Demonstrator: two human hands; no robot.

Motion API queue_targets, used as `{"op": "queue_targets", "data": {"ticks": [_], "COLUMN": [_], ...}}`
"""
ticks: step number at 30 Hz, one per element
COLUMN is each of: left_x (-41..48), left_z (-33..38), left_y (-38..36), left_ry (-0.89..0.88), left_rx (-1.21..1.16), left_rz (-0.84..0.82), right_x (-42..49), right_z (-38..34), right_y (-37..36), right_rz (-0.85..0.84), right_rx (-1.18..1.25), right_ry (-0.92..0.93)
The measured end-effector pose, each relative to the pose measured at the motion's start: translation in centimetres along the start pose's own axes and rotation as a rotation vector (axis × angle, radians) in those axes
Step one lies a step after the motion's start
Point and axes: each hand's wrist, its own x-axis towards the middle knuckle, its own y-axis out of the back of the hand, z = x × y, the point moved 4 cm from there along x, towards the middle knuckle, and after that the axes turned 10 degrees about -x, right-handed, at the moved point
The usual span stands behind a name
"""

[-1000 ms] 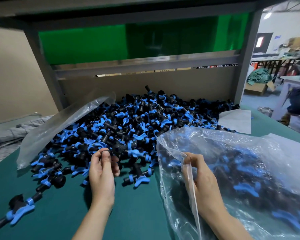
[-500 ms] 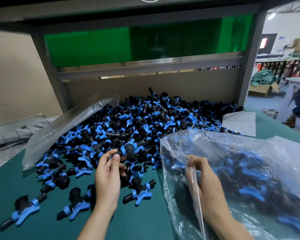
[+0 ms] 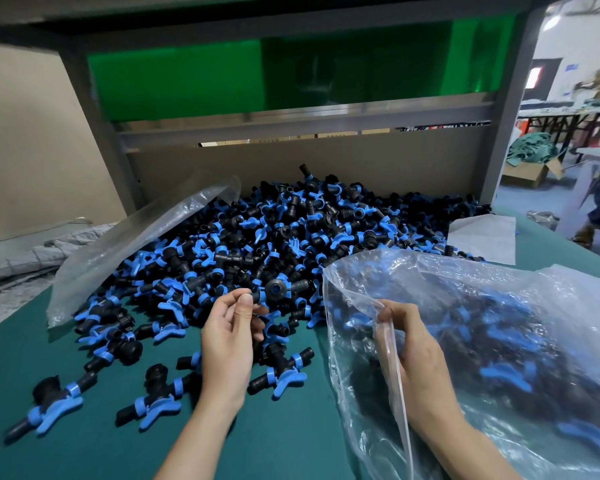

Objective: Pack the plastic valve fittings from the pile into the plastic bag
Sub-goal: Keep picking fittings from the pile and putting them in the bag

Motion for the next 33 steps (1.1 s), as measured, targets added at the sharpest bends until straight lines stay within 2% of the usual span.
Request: {"op": "queue_targets", "data": {"ticks": [3,9,12,17,23,27,33], "left_x": [-0.1,0.0,0.0,0.2,0.1,-0.3,-0.4], "left_z": [0.0,-1.2,-1.4,-1.4,-0.7,-0.7,-0.8], "left_y": [-0.1,0.0,-0.2,-0.3,0.0,-0.1,-0.4], "left_ry": [0.084,0.547,0.628,0.624,0.555,0.586,0.596], "left_rx": [-0.114,-0.754,-0.896,-0.939,-0.754,-0.623,-0.631], "left_rz": [0.010,0.231,0.228,0.167,-0.080,-0.049,-0.058], "right_x": [0.0,0.0,0.0,0.0,0.0,0.1,0.0], "right_z": [0.0,0.3,0.5,0.9,0.8,0.8,0.7], "right_y": [0.0,-0.2,-0.3,-0.6,-0.5,-0.6,-0.4], "right_rz": [0.008,0.016,0.026,0.047,0.038,0.033,0.041], "right_rx": [-0.005,-0.016,-0.012,0.039,0.056,0.048,0.041], "right_ry": [0.005,0.026,0.028,0.008,0.015,0.018,0.018]}}
